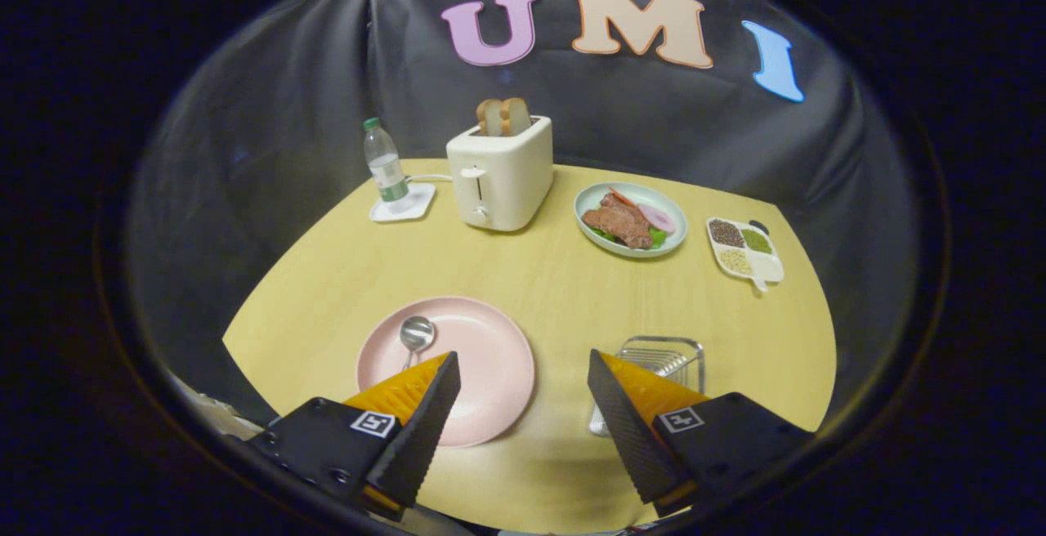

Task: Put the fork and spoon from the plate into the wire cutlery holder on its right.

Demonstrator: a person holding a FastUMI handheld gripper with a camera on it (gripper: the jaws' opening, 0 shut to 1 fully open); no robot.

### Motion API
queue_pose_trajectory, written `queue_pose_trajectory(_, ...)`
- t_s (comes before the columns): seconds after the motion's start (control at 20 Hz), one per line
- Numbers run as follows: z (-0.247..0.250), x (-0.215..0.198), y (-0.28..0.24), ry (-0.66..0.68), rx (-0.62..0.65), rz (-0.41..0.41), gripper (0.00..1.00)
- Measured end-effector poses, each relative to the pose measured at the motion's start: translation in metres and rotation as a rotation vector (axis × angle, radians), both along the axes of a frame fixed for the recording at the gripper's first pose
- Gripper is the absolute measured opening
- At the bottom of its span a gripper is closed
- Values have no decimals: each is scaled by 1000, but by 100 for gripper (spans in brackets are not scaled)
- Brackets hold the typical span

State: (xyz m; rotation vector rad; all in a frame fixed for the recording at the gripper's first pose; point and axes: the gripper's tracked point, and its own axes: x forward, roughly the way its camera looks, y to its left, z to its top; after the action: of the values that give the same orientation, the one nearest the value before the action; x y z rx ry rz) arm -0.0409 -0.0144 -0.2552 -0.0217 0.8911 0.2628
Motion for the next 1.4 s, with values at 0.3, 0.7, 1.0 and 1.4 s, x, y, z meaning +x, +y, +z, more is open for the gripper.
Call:
queue_pose_trajectory(0.3, -30, -17, 47, -32, 30, -42, 100)
queue_pose_trajectory(0.7, -82, -38, 93, 22, 8, 7, 99)
queue_pose_trajectory(1.0, -105, -53, 112, 81, -28, 85, 78)
queue_pose_trajectory(1.4, -114, -63, 115, 118, -49, 121, 15)
